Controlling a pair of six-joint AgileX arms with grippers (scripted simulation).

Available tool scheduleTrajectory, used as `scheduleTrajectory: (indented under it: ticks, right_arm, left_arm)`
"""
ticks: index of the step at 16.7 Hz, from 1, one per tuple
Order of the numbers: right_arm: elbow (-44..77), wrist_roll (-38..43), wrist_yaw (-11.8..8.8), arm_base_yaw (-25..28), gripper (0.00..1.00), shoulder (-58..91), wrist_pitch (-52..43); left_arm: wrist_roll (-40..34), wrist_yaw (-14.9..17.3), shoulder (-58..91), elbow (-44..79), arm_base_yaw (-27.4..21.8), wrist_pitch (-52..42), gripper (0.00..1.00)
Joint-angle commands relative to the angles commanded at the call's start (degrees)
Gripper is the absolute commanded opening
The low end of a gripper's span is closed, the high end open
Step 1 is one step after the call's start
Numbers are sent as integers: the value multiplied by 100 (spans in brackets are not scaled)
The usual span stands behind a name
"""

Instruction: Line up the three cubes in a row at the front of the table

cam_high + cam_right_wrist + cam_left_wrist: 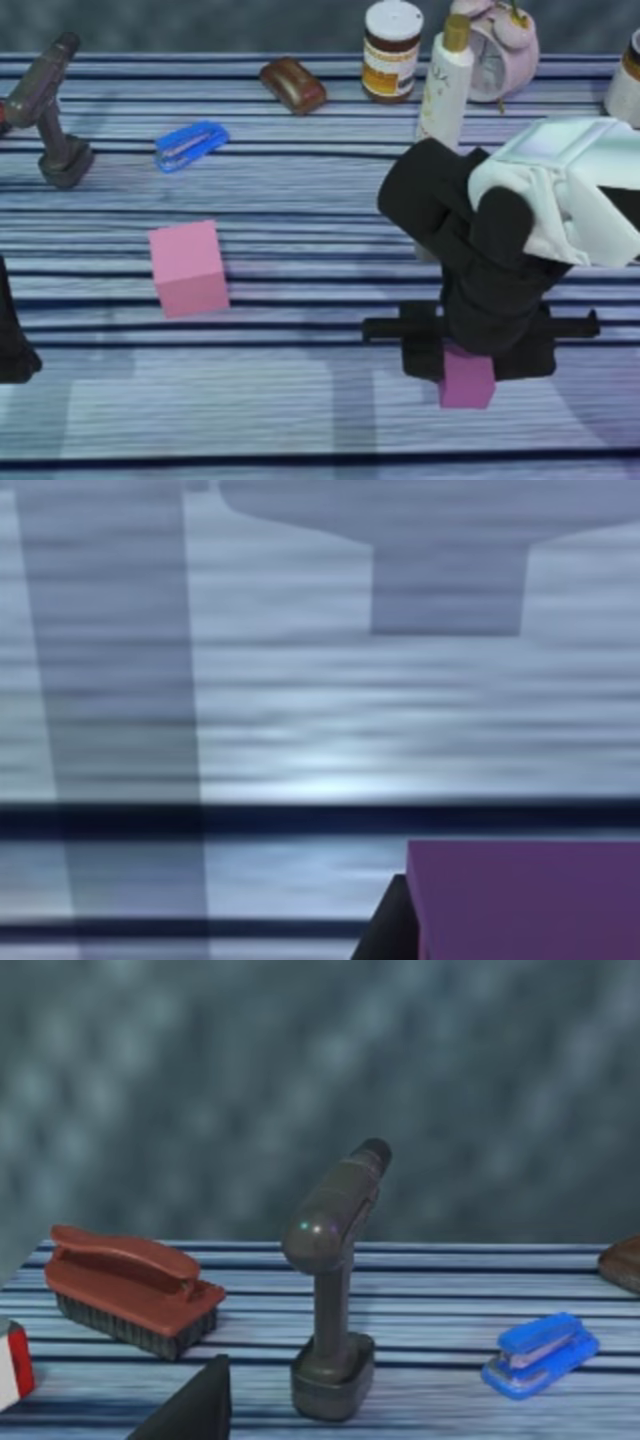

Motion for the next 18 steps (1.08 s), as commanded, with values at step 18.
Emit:
scheduleTrajectory:
  ticks: [18]
  right_arm:
    - [-881, 46, 4, 36, 8, 699, 1579]
  left_arm:
    - [0, 0, 0, 0, 0, 0, 100]
